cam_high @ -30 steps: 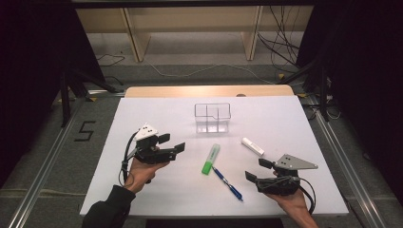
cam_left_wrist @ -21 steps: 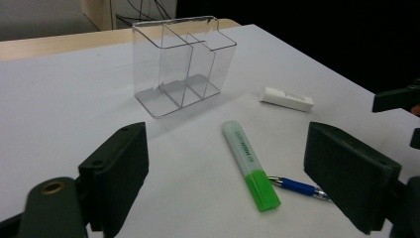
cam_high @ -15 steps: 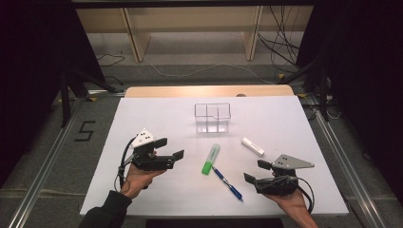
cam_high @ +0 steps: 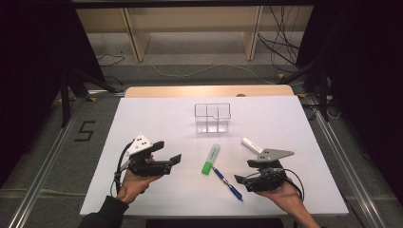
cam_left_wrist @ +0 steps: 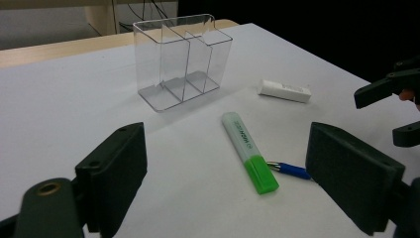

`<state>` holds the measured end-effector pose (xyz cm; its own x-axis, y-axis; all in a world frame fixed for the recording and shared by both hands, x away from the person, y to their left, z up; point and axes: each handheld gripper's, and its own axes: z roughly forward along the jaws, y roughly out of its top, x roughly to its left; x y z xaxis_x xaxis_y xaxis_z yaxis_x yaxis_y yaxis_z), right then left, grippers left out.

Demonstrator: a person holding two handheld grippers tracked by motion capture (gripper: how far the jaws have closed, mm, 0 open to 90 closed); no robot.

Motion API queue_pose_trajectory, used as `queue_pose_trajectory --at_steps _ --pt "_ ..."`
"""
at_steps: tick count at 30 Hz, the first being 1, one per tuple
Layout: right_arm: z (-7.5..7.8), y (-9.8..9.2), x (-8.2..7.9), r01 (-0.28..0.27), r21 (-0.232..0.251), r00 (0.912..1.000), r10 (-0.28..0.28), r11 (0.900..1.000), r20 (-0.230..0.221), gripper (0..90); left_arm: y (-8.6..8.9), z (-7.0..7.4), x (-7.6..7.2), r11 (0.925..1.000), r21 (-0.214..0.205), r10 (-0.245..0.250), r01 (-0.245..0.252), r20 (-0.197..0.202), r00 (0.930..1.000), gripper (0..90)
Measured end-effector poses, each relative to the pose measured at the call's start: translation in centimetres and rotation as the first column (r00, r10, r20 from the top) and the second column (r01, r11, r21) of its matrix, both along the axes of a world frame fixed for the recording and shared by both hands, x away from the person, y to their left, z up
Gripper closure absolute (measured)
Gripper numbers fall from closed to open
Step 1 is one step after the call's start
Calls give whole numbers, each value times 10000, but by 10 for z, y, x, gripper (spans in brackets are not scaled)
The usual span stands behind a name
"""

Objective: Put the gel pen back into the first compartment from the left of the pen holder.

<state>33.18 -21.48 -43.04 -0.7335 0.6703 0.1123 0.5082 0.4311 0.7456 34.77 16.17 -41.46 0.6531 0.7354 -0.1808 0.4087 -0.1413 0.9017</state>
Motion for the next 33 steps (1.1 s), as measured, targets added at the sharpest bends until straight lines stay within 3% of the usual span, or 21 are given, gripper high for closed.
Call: queue_pose_trajectory --at_steps 3,4,9,16,20,25,33 --pt "2 7 3 -216 -309 9997 213 9993 -94 265 1 -1 -2 10000 9 27 -27 20 10000 159" --pt "3 15 7 -366 -607 9991 352 9975 -234 271 2 -1 -3 10000 26 16 -16 14 10000 159" --pt "0 34 14 -809 -1638 9945 686 9832 -795 296 3 -4 -10 9998 149 -96 93 187 9998 159" --pt "-5 53 22 -1254 -2340 9849 926 9641 -1462 326 9 -6 -15 10000 59 -73 72 248 9997 159" --pt "-10 62 26 -1560 -2838 9786 1091 9461 -1743 356 11 -8 -18 9999 114 14 -17 270 9996 159" --pt "-16 68 30 -1832 -3252 9671 1106 9277 -2291 396 15 -7 -20 10000 31 67 -68 309 9995 159" --pt "-20 75 34 -2102 -3768 9540 1051 9021 -2806 472 15 -8 -20 9999 104 19 -21 257 9997 159"
